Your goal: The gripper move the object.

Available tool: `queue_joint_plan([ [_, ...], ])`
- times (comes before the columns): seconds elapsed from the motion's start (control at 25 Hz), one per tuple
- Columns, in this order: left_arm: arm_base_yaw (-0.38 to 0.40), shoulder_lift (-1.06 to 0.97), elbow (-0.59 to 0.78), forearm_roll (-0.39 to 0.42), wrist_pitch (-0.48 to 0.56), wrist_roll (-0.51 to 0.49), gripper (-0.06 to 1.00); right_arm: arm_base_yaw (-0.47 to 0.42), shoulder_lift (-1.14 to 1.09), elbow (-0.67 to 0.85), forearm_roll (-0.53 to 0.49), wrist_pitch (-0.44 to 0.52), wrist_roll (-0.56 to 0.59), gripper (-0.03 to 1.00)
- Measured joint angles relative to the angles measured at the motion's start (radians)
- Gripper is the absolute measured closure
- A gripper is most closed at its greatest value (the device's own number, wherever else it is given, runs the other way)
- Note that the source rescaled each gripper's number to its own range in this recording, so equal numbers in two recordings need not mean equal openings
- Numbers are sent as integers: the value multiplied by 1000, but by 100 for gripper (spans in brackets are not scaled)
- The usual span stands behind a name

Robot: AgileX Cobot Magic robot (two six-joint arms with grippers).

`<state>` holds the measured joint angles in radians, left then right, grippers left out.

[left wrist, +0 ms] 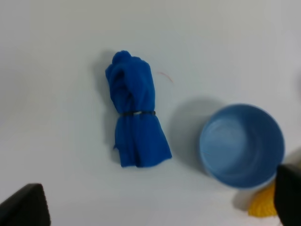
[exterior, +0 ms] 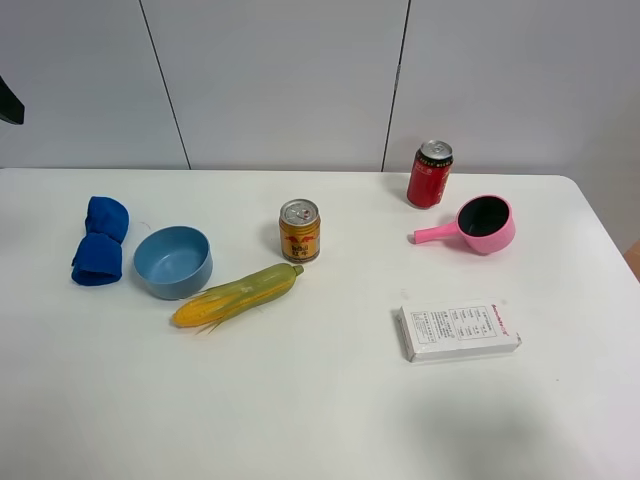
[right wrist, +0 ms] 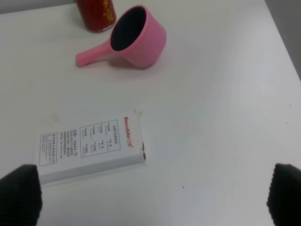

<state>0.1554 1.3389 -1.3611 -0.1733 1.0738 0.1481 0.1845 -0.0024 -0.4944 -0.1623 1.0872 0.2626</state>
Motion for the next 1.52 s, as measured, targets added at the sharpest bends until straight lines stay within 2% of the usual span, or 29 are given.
queue_joint_plan([
  [0.16,0,-105,23,0,54,-9,-1,0,0,0,0,0,0,-3],
  [0.56,0,-559,392,0,21,-20,-1,0,0,0,0,0,0,-3],
  [0.76,0,-816,542,0,75,-21,-1,0,0,0,0,0,0,-3],
  [0.96,0,-1010,628,10,132,-21,-1,0,0,0,0,0,0,-3],
  [1.16,0,-1114,712,57,140,-21,-1,0,0,0,0,0,0,-3],
  [1.36,0,-1169,795,63,142,-21,-1,0,0,0,0,0,0,-3],
  [1.52,0,-1204,803,64,128,-16,-1,0,0,0,0,0,0,-3],
])
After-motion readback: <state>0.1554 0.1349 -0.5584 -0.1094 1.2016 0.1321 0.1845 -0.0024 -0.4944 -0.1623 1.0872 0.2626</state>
